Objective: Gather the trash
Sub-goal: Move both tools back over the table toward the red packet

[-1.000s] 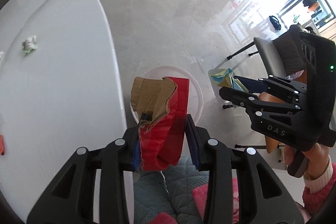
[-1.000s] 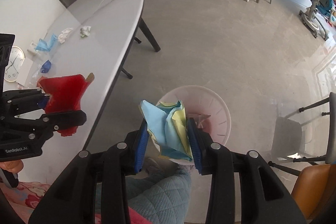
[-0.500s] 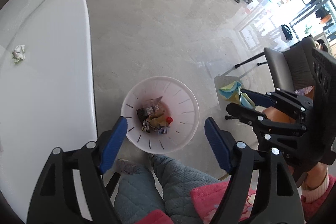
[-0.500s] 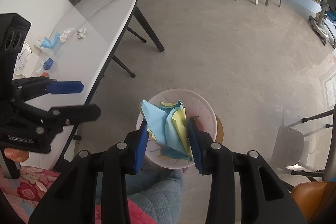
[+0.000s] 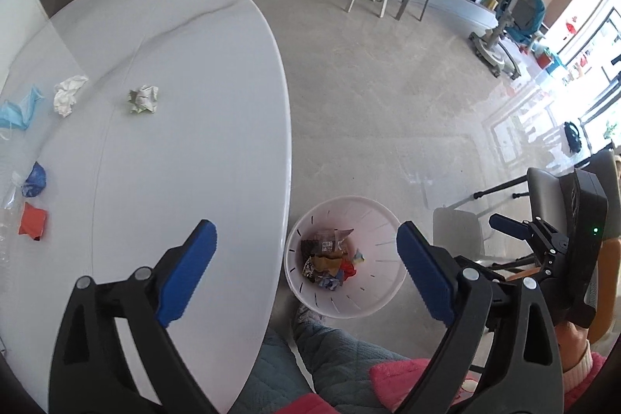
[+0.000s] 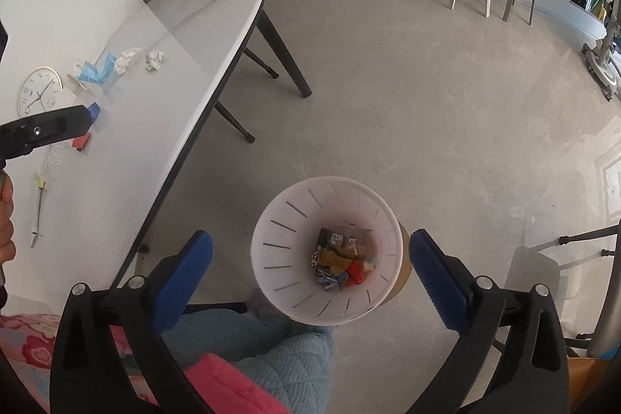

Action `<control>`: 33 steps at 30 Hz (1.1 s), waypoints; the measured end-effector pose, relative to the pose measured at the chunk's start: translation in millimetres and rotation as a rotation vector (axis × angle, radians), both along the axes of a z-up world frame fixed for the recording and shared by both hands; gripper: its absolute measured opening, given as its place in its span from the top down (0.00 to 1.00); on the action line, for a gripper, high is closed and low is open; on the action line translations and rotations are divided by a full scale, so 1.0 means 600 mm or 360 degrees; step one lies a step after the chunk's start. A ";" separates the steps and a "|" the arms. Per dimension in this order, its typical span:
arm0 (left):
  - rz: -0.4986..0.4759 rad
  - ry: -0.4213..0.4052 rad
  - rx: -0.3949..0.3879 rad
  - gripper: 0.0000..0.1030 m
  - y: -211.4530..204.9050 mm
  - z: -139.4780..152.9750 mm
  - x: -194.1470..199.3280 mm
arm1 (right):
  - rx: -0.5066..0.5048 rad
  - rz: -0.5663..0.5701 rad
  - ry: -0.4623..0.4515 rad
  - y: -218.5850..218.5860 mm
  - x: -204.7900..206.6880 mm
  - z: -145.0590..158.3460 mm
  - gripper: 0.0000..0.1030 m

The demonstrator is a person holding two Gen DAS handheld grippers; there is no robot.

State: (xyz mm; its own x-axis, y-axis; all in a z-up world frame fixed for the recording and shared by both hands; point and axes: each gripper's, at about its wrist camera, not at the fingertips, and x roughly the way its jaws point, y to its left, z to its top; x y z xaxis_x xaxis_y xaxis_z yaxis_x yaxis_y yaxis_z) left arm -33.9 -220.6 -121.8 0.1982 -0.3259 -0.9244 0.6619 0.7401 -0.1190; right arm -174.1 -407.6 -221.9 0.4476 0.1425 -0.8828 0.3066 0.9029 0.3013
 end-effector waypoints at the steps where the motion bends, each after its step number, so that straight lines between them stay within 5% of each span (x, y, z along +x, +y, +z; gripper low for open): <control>1: 0.0036 -0.0006 -0.0009 0.13 0.009 0.004 0.005 | 0.0008 -0.0008 0.0002 -0.002 0.006 0.004 0.02; 11: 0.0471 -0.0075 -0.0029 0.12 0.148 0.028 0.068 | -0.0036 0.0172 -0.0080 0.041 0.094 0.064 0.02; 22: 0.1144 -0.0039 -0.0010 0.12 0.369 -0.004 0.169 | -0.0070 0.0408 -0.0163 0.169 0.247 0.099 0.02; 33: 0.1435 0.0040 0.0005 0.12 0.477 -0.065 0.278 | -0.0128 0.0617 -0.0169 0.327 0.396 0.099 0.02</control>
State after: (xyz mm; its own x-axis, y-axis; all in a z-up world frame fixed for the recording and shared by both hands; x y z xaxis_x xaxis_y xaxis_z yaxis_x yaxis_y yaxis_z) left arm 132.9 65.6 -160.8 0.3571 -0.0541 -0.9325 -0.1728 0.9773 -0.1228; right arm 63.7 -211.5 -162.4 0.4636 0.2512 -0.8497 -0.0898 0.9674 0.2370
